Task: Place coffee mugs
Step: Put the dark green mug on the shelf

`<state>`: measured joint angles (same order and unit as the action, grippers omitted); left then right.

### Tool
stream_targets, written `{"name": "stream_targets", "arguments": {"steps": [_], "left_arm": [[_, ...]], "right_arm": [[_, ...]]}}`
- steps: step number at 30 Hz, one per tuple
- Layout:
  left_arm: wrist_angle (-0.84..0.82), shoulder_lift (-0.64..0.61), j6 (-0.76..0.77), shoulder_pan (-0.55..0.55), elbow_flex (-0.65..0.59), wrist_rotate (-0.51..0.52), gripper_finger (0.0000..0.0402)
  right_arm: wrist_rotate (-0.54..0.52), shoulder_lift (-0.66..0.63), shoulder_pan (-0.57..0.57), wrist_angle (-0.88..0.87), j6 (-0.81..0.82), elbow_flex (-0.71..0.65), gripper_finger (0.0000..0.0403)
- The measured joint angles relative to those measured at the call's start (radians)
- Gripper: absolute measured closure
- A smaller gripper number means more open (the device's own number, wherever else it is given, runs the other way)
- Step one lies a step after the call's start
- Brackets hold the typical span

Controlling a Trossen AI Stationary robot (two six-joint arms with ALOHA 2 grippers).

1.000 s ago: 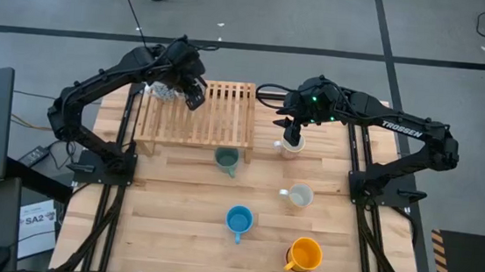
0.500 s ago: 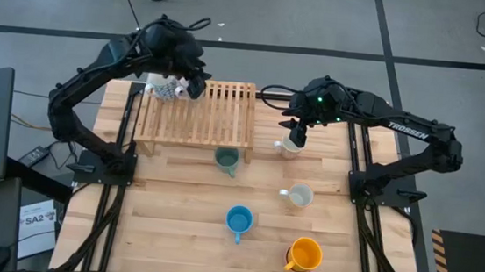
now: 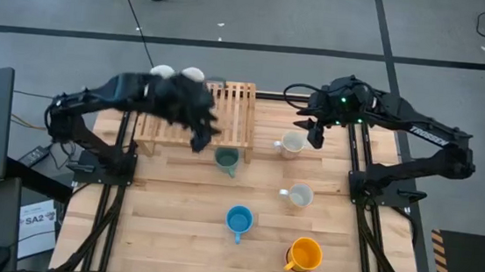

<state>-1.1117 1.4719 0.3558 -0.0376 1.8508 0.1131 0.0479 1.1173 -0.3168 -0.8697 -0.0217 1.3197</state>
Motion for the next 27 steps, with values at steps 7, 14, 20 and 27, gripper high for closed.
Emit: {"name": "stream_targets", "arguments": {"steps": [7,14,20,27], "left_arm": [[0.094,0.003,0.201,0.247,-0.163,0.191,0.0193],[0.302,0.003,0.509,0.384,-0.372,0.286,0.0193],[0.505,0.003,0.77,0.436,-0.57,0.361,0.0193],[0.692,0.003,1.03,0.427,-0.767,0.408,0.0193]], "right_arm": [[0.005,-0.017,0.0,-0.053,0.029,0.0,0.0233],[0.009,-0.016,0.0,-0.064,0.029,0.0,0.0233],[0.009,-0.016,0.0,-0.059,0.022,0.0,0.0233],[0.001,-0.016,0.0,-0.059,-0.015,0.0,0.0233]]}}
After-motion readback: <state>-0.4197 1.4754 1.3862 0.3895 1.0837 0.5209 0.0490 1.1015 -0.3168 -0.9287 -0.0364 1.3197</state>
